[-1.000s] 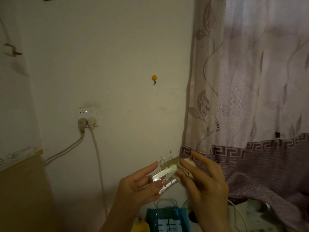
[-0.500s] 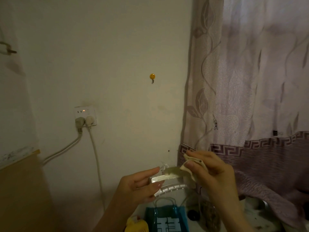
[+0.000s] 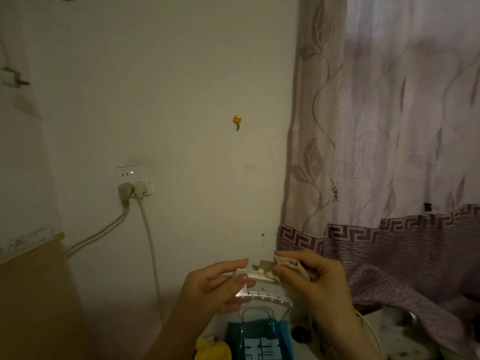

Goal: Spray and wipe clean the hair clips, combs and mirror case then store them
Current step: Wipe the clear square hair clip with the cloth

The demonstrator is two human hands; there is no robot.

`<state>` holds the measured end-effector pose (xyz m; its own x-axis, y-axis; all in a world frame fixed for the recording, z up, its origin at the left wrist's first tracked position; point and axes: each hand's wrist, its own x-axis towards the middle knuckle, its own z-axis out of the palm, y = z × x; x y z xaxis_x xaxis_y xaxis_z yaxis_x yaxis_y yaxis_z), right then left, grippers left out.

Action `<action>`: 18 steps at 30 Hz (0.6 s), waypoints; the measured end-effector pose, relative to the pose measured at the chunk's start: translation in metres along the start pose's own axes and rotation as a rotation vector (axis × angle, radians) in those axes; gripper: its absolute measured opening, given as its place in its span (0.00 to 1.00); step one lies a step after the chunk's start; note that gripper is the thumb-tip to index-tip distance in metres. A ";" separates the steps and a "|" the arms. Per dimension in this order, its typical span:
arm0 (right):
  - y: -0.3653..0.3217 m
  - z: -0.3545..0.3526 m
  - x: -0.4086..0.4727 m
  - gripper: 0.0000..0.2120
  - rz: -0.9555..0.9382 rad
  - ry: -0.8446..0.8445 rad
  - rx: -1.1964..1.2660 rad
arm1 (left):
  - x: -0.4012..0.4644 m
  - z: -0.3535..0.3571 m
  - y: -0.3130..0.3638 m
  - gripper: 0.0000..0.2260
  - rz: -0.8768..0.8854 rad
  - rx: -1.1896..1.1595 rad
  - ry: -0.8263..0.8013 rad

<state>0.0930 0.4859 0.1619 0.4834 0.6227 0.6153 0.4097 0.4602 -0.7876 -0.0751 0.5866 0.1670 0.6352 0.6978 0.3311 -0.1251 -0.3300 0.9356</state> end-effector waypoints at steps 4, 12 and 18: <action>0.005 0.005 -0.004 0.10 0.018 0.080 0.054 | 0.000 0.004 -0.002 0.19 0.034 0.002 0.043; 0.009 0.012 -0.012 0.08 0.007 0.117 0.065 | 0.001 0.004 -0.008 0.17 0.064 -0.070 0.215; 0.011 0.013 -0.015 0.08 0.062 0.114 0.129 | 0.002 -0.001 -0.010 0.19 0.085 -0.090 0.233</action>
<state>0.0805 0.4898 0.1441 0.5920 0.5802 0.5595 0.2770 0.5054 -0.8172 -0.0731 0.5923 0.1581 0.4278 0.8012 0.4185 -0.2442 -0.3433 0.9069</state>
